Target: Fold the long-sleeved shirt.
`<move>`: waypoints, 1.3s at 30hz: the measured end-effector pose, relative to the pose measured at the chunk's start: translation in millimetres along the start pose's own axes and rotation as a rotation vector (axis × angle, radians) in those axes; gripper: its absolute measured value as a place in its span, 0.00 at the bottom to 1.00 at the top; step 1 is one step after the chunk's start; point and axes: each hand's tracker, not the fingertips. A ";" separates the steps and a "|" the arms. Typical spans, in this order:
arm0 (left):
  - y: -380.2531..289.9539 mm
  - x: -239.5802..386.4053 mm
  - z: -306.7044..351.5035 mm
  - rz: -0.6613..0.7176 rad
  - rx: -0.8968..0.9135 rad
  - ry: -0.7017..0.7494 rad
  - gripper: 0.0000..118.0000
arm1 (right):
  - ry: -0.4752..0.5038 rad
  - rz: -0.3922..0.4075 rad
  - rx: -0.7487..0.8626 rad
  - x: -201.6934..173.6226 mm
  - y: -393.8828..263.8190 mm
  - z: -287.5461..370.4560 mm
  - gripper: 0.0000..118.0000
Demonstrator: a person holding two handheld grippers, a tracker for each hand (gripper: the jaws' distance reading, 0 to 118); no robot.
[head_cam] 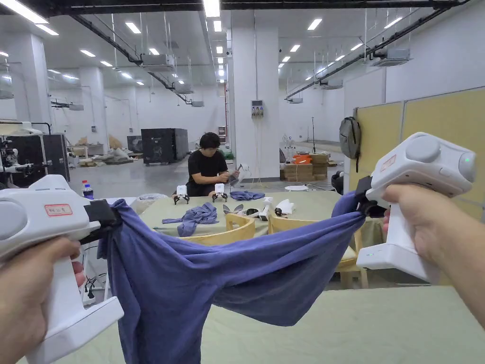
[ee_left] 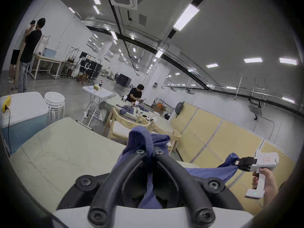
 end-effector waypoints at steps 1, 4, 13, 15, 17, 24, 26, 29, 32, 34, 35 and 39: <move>-6.4 -5.1 -11.0 -0.010 -0.007 0.012 0.03 | -0.008 0.000 0.000 2.1 -9.1 -12.8 0.05; -36.1 -29.7 -44.2 -0.035 -0.048 0.061 0.03 | -0.020 0.018 -0.055 16.5 -43.2 -62.3 0.05; -222.5 -151.9 -107.9 0.009 -0.376 0.220 0.03 | -0.105 0.100 -0.394 93.2 -241.8 -206.8 0.05; -262.9 -172.5 -101.2 0.045 -0.446 0.246 0.03 | -0.148 0.119 -0.467 109.7 -284.4 -215.3 0.05; -290.8 -196.0 -93.2 0.074 -0.495 0.261 0.03 | -0.159 0.111 -0.521 124.9 -321.8 -209.8 0.05; -328.1 -212.7 15.4 0.098 -0.520 0.203 0.03 | -0.072 -0.054 -0.571 181.9 -402.2 -110.6 0.05; -330.3 -213.9 46.0 0.153 -0.517 0.187 0.03 | -0.066 -0.029 -0.573 190.2 -415.9 -72.9 0.05; -336.8 -210.1 94.1 0.175 -0.538 0.176 0.03 | -0.062 -0.001 -0.569 201.3 -427.9 -21.7 0.05; -349.3 -206.2 141.4 0.168 -0.575 0.178 0.03 | -0.063 0.060 -0.618 210.1 -440.1 20.0 0.05; -359.2 -207.6 169.2 0.193 -0.617 0.179 0.03 | -0.099 0.119 -0.637 214.0 -452.0 45.2 0.05; -365.3 -208.9 180.5 0.196 -0.645 0.199 0.03 | -0.106 0.145 -0.653 217.2 -457.0 53.4 0.05; -390.6 -216.2 215.9 0.219 -0.720 0.251 0.03 | -0.124 0.131 -0.691 233.7 -479.3 76.8 0.05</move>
